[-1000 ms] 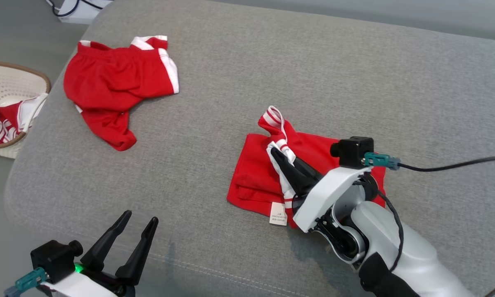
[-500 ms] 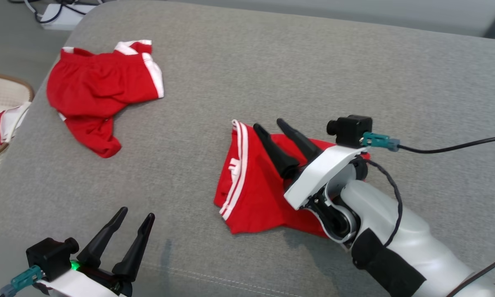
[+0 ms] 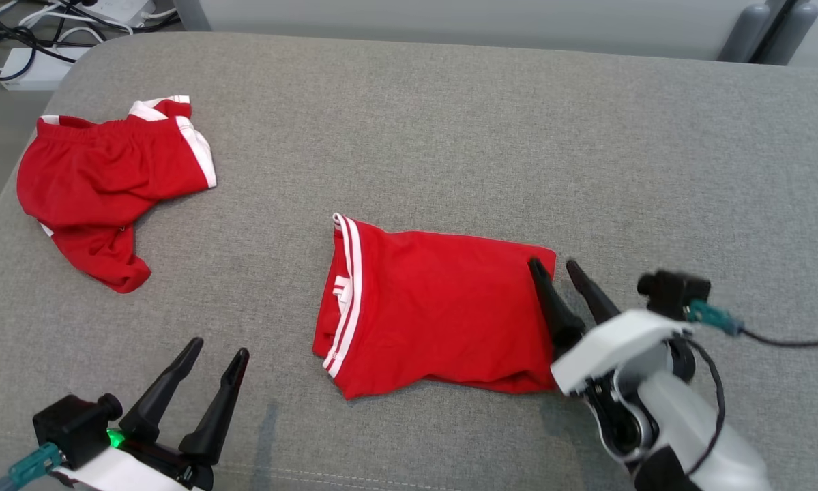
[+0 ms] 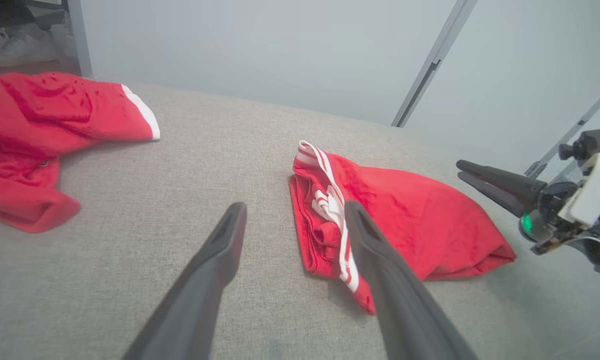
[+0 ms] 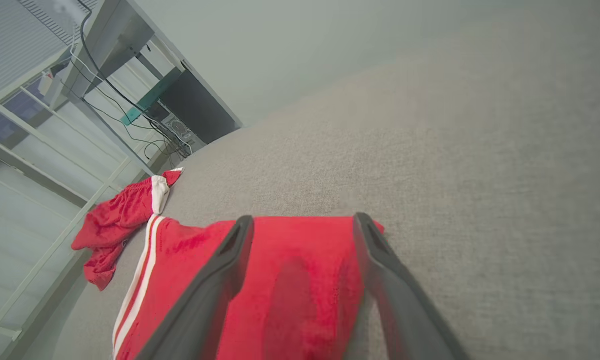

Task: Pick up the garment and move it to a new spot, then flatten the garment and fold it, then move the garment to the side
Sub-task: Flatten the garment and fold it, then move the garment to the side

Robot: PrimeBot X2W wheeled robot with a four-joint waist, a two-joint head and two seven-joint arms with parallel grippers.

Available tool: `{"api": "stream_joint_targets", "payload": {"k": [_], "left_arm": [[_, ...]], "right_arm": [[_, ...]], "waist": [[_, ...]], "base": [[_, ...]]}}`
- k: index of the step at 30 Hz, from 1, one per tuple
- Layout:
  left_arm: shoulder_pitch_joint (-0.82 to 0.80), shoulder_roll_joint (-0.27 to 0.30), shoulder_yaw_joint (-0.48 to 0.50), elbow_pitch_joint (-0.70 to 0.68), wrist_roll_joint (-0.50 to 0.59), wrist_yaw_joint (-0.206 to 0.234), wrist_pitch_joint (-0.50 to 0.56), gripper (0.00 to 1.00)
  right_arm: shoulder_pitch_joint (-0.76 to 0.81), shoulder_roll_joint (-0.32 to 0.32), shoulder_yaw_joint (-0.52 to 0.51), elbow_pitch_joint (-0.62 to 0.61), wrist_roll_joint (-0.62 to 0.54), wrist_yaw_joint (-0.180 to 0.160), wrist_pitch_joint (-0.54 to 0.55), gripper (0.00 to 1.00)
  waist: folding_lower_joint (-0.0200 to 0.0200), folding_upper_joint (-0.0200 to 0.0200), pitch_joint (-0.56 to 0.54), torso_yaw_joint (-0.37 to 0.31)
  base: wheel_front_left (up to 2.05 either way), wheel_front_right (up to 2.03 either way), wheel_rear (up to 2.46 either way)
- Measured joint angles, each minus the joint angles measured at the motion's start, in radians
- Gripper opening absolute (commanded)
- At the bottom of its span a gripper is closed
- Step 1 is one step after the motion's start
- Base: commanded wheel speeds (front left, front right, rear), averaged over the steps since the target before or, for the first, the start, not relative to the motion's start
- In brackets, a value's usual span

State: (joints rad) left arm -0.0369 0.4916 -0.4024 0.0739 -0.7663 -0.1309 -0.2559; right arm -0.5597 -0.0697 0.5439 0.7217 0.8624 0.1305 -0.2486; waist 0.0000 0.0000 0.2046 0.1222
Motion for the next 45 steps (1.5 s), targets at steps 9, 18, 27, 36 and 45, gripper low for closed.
{"api": "stream_joint_targets", "payload": {"k": [9, 18, 27, 36, 45], "left_arm": [[0.014, 0.007, -0.001, -0.008, 0.002, 0.0, 0.0, 1.0], [0.014, 0.012, -0.011, -0.007, 0.002, 0.0, 0.0, 1.0], [0.014, 0.012, -0.012, 0.0, 0.002, 0.0, 0.0, 1.0], [0.015, 0.012, 0.0, -0.019, 0.019, 0.0, 0.0, 1.0], [0.04, 0.009, 0.005, -0.059, 0.046, 0.0, 0.0, 1.0]], "right_arm": [[0.165, 0.005, -0.039, -0.083, -0.017, 0.0, 0.0, 1.0], [0.177, 0.003, 0.025, -0.09, 0.021, 0.0, -0.003, 0.65], [0.145, 0.013, -0.021, -0.052, 0.02, 0.0, -0.003, 0.0], [0.185, 0.014, -0.132, -0.049, -0.062, 0.0, -0.003, 0.0], [0.287, 0.016, -0.186, -0.133, -0.101, 0.0, 0.0, 0.0]], "waist": [[0.0, 0.0, 0.008, -0.001], [0.0, 0.0, 0.012, 0.018], [0.0, 0.0, 0.004, 0.017], [0.0, 0.0, -0.009, -0.051], [0.0, 0.0, -0.024, -0.193]], "base": [[0.0, 0.0, 0.0], [0.0, 0.0, 0.0], [0.0, 0.0, 0.0], [0.0, 0.0, 0.0], [0.0, 0.0, 0.0]]}}
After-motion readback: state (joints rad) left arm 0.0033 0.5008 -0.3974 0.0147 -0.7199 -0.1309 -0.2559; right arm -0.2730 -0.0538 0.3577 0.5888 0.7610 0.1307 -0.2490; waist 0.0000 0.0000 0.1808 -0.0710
